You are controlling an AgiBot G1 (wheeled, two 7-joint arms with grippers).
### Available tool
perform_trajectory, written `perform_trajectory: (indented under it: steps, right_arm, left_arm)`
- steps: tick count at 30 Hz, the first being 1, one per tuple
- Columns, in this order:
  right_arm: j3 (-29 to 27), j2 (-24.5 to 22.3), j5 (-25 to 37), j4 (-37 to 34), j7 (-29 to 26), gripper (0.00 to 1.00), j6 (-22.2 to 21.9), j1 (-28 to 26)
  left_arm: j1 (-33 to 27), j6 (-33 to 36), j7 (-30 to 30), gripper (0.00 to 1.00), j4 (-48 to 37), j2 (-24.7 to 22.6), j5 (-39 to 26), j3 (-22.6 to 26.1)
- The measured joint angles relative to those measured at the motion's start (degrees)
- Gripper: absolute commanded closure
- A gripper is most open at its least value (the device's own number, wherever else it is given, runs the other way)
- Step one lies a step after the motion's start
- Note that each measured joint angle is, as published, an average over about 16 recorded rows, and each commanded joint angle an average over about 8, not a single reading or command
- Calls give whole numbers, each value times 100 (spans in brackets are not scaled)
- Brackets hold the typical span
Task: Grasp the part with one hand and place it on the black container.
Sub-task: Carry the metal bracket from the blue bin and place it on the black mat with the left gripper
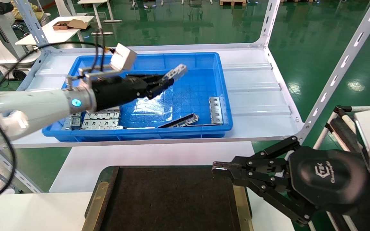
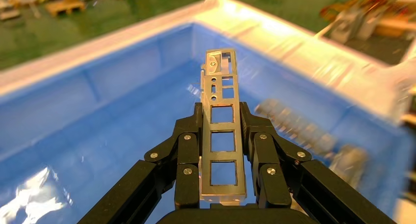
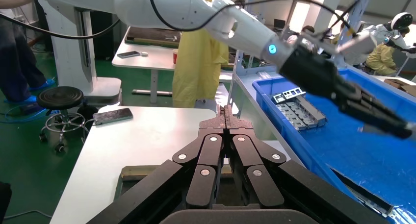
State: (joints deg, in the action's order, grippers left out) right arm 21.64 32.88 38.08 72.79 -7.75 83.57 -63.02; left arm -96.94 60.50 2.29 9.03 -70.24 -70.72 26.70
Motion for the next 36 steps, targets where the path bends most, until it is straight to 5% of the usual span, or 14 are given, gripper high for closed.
perform_trajectory:
  steps: [10,20,27,36]
  right_arm:
    - [1,0,0,0,0,100,0,0]
    - [1,0,-1,0,1,100,0,0]
    - [2,-1,-1,0,1,100,-1,0]
    - [2,-1,-1,0,1,100,-1,-1]
  left_arm:
    - [479,1587,-541,100,1291,737,481,-173]
    - [1744,2526,-1499,100,3336,1427,970,-229]
    - [2866,2041,-2221,100,4659,1788,990,-210]
    - [4266,460,-3257,100,5900,2014,531,-118]
